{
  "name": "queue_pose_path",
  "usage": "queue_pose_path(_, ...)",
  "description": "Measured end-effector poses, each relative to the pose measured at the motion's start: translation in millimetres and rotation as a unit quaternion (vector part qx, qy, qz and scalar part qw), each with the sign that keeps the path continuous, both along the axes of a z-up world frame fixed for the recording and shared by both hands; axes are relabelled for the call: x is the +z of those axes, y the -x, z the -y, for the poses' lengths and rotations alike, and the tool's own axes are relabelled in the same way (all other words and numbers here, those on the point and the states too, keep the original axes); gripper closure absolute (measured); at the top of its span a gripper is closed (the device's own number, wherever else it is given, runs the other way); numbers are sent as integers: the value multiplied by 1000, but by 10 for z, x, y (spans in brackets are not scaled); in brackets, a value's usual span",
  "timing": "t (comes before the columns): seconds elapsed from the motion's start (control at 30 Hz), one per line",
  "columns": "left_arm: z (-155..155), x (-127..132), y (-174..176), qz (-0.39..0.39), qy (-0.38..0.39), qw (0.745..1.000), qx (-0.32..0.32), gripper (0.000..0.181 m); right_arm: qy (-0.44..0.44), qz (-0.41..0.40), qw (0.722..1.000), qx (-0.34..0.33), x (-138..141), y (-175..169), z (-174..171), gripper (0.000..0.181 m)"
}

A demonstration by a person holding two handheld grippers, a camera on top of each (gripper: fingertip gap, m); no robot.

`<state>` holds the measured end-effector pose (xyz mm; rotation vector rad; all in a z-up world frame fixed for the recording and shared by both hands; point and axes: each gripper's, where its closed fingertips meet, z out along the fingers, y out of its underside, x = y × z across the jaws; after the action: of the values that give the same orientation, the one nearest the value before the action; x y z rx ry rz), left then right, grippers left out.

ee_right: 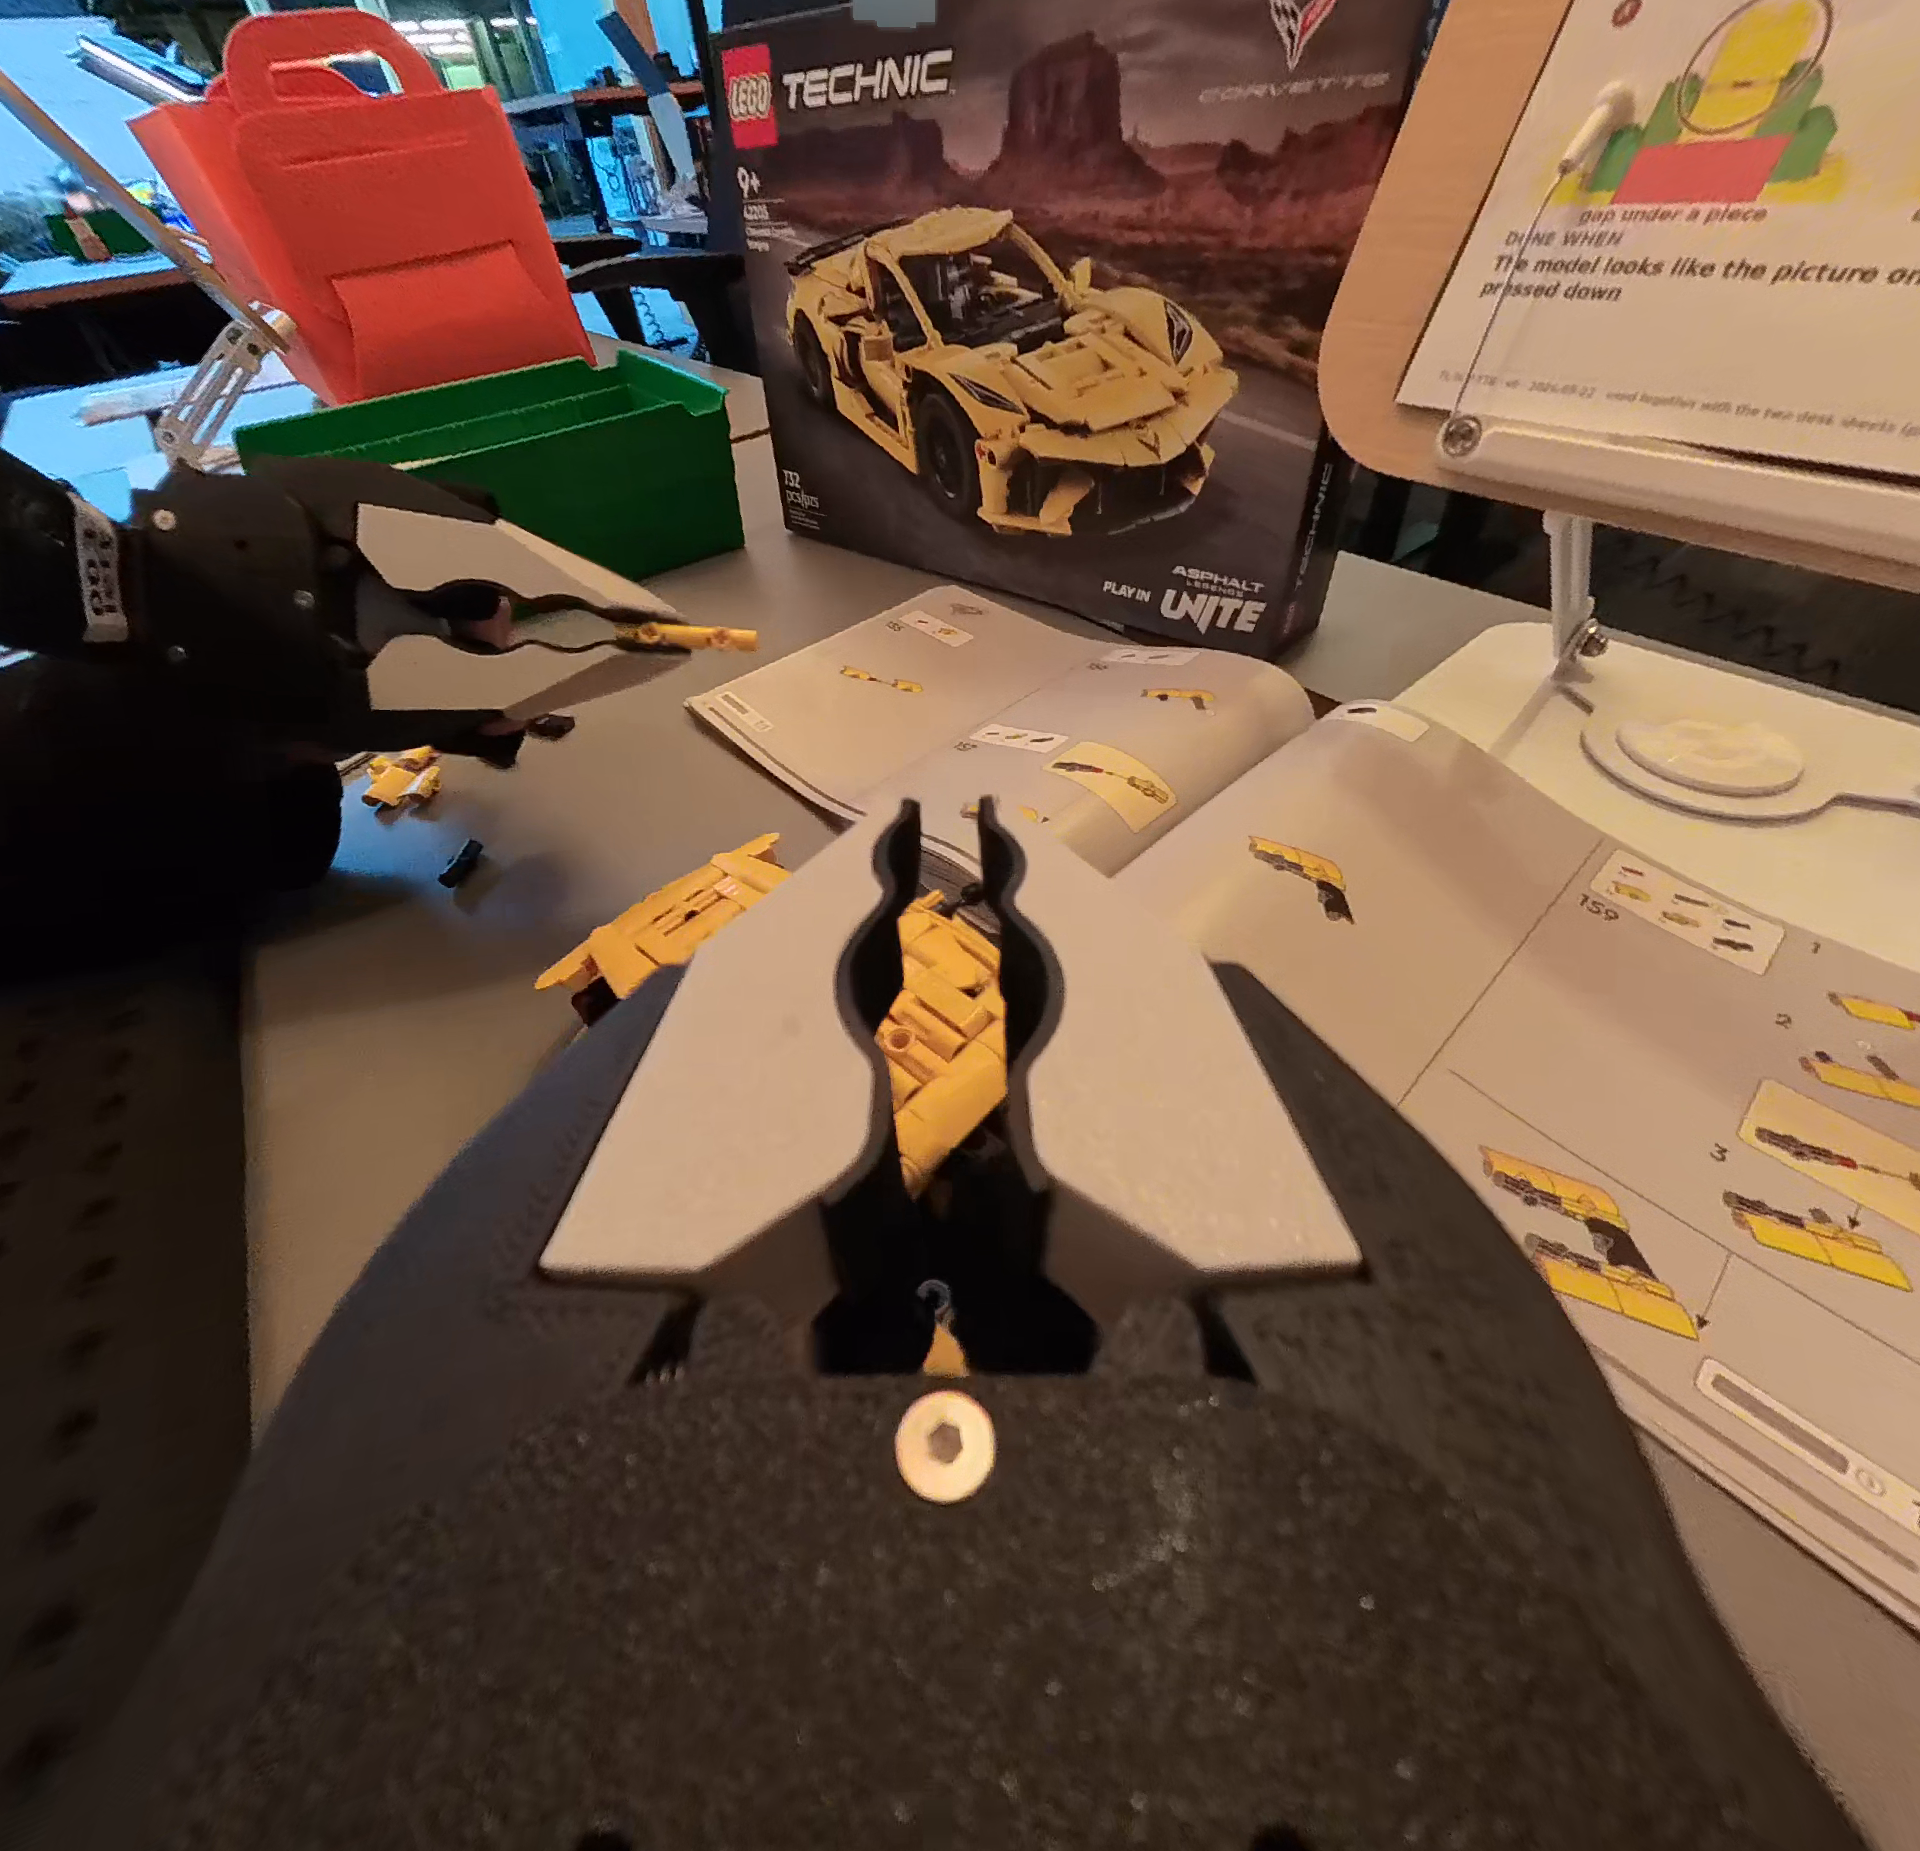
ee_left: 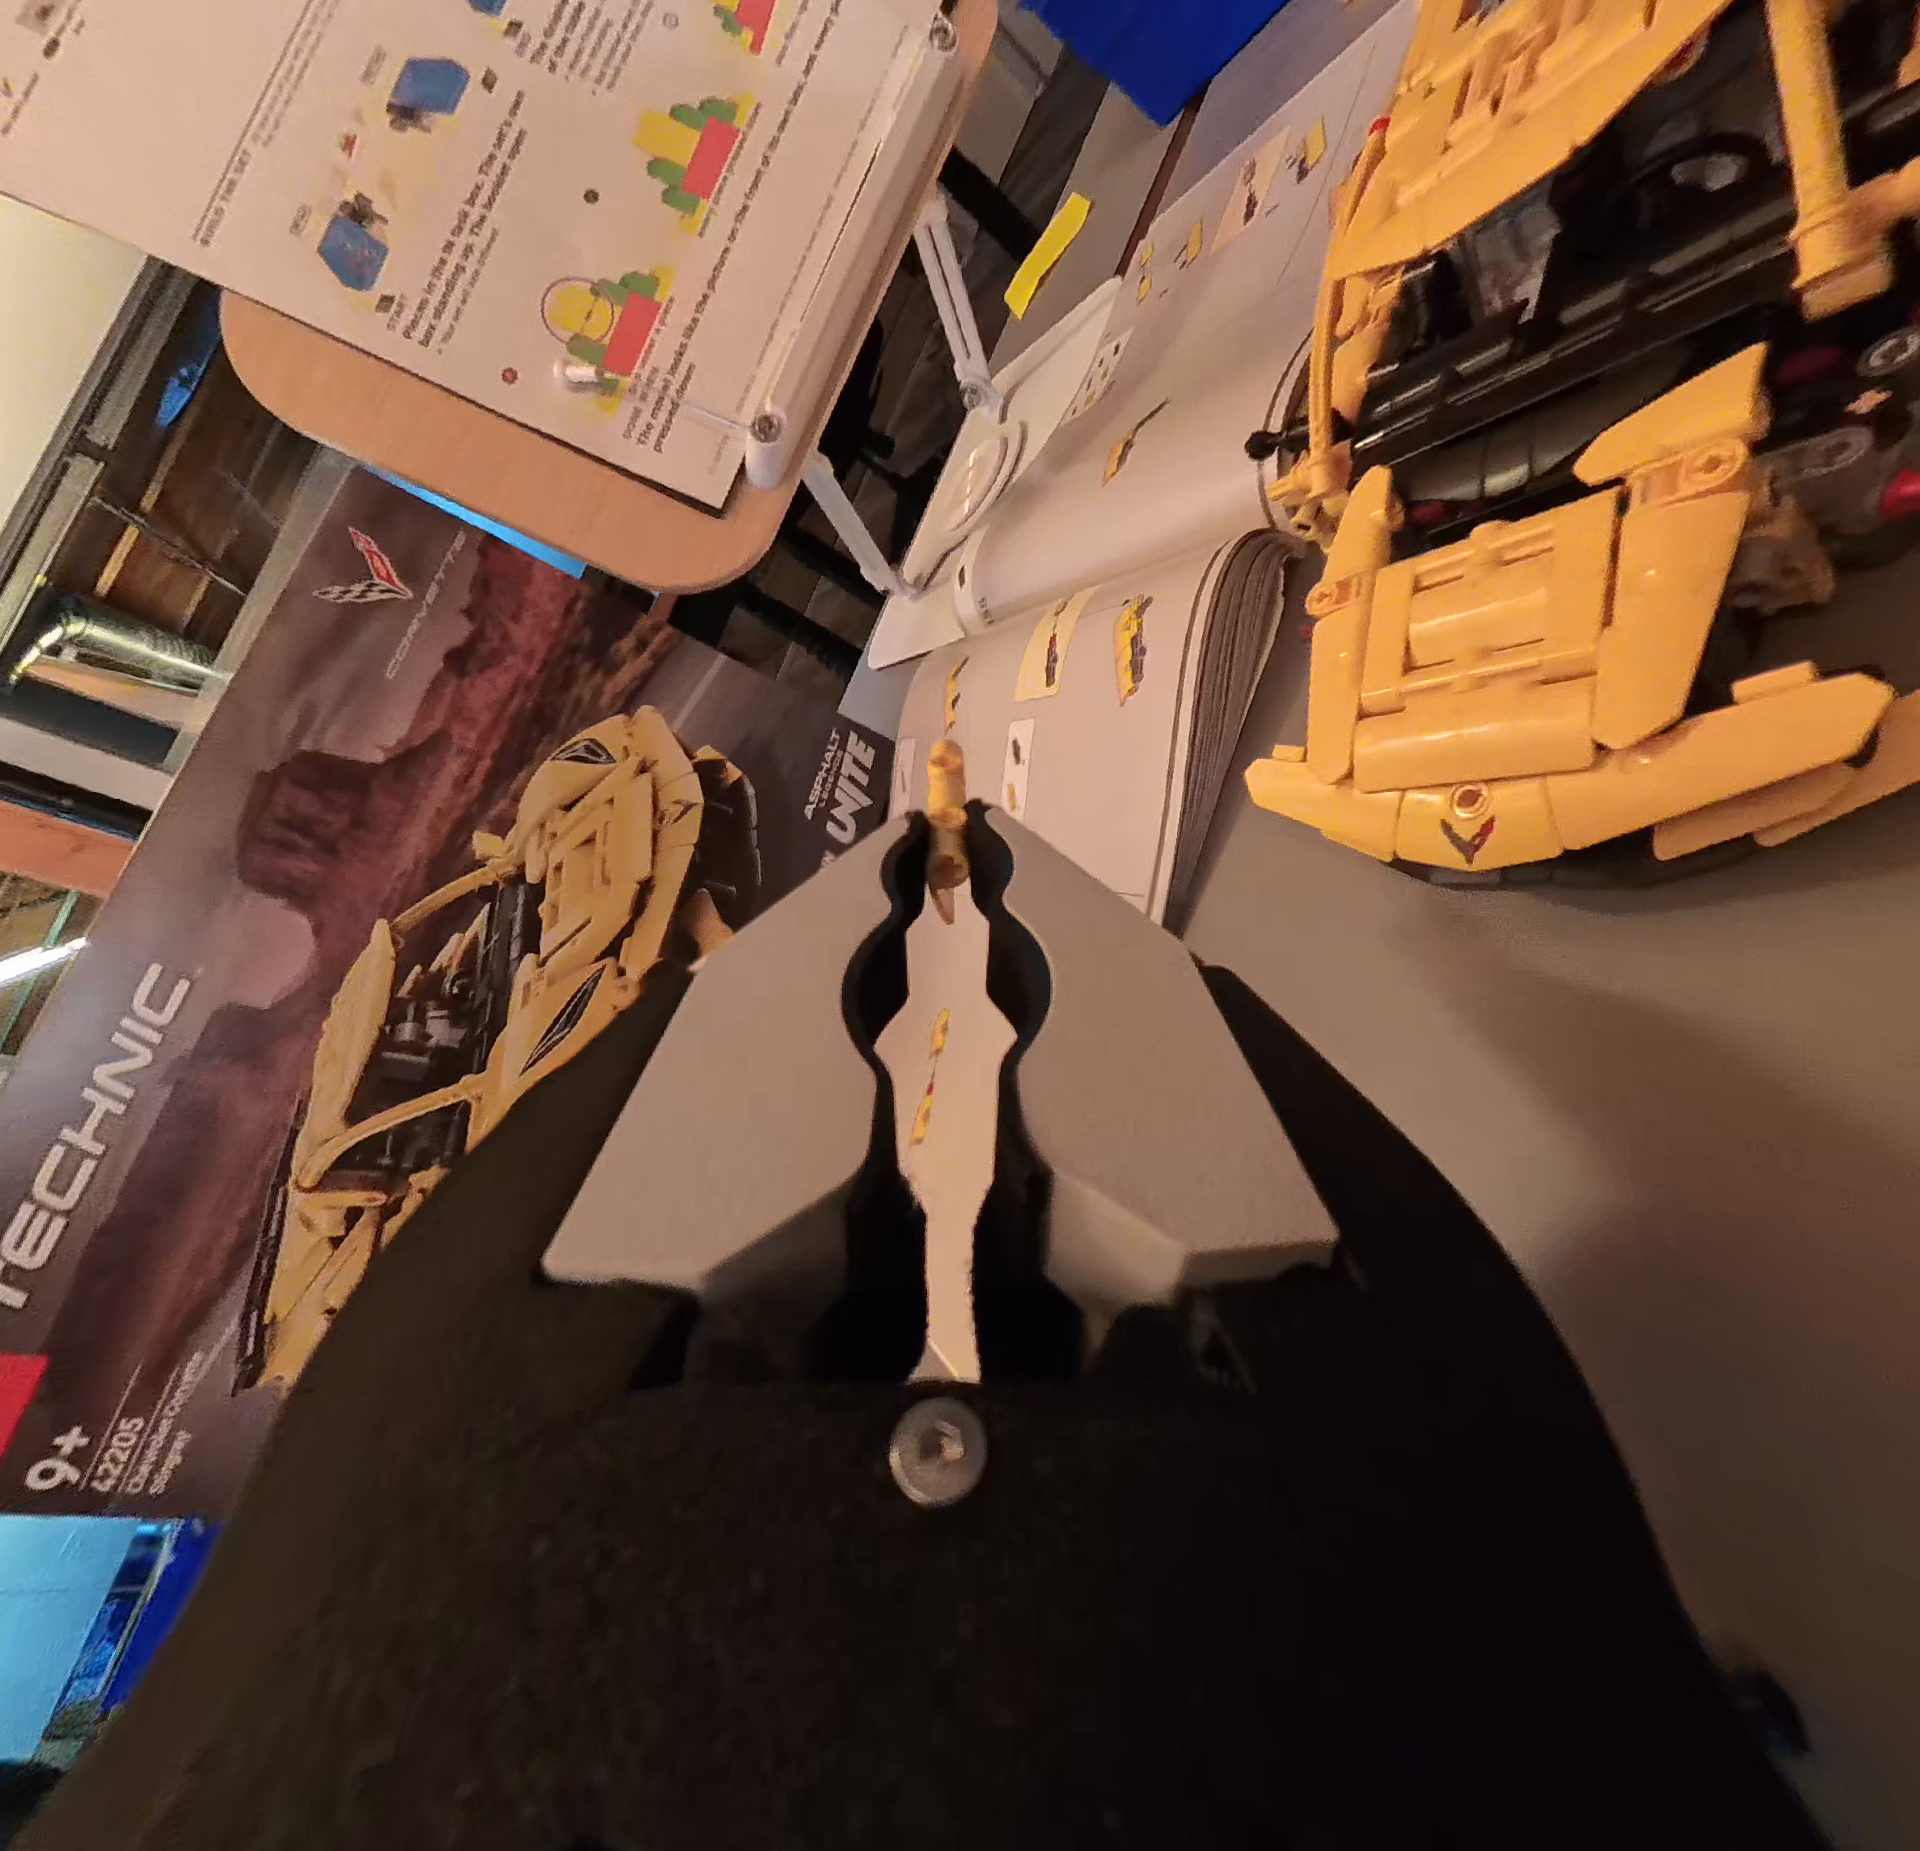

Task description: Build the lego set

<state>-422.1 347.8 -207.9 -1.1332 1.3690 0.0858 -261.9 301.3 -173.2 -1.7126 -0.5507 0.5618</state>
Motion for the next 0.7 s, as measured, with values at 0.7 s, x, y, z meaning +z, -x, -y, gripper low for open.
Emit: queue_pose_path(0.7, 752, 301, -471, 75, 56, 985, -146, 174, 42, -57, 990, 118, 86, 308, 259, 164)
